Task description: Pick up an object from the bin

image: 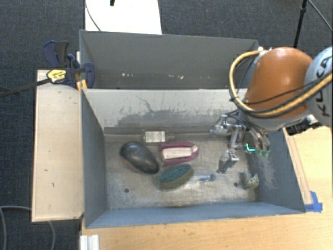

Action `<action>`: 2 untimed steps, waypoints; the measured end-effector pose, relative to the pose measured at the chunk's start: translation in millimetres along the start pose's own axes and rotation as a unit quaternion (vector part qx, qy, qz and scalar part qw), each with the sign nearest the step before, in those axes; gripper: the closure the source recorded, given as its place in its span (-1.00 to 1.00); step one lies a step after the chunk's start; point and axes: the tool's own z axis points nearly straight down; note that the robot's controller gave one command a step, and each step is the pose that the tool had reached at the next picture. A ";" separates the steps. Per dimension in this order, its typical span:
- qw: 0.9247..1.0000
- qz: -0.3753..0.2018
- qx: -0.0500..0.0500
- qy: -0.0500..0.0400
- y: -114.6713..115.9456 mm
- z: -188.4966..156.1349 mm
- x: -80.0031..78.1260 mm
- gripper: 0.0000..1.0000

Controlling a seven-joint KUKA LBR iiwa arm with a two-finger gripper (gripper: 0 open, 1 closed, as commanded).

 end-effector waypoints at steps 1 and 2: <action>0.997 -0.074 0.000 -0.006 31.3 142.5 -52.1 -1.00; 0.997 -0.073 0.000 -0.009 30.9 138.2 -53.4 1.00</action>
Offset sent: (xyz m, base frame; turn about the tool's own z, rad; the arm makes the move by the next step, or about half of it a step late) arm 0.0489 0.0306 -0.1427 -0.1499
